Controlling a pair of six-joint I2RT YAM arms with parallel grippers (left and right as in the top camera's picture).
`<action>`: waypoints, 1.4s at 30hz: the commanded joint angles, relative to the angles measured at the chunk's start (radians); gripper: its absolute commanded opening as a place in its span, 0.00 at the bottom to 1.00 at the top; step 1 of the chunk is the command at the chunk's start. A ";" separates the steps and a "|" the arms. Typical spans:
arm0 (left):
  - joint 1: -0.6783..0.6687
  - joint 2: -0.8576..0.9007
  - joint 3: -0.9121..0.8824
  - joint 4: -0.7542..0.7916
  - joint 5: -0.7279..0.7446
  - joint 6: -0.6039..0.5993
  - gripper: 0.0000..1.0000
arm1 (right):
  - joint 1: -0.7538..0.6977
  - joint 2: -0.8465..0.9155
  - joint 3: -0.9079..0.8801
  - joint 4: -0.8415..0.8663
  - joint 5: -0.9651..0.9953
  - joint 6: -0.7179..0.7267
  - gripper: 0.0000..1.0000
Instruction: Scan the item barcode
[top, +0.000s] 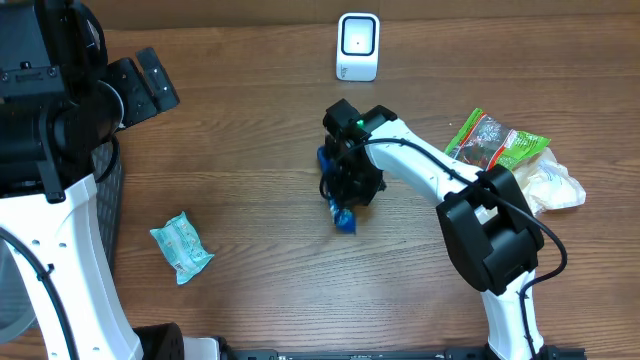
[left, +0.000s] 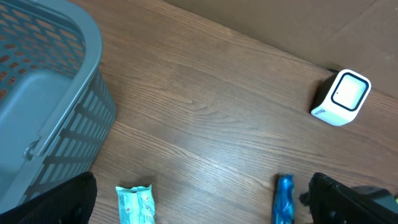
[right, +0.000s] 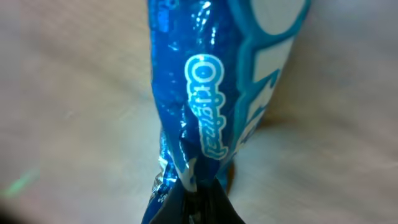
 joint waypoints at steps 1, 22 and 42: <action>0.002 0.005 0.003 0.004 -0.005 -0.014 1.00 | -0.047 -0.020 0.059 -0.027 -0.420 -0.154 0.04; 0.002 0.005 0.003 0.004 -0.005 -0.014 1.00 | -0.262 -0.047 0.215 -0.444 -1.226 -0.761 0.04; 0.002 0.005 0.003 0.004 -0.005 -0.014 1.00 | -0.261 -0.086 0.410 -0.414 -1.003 -0.758 0.04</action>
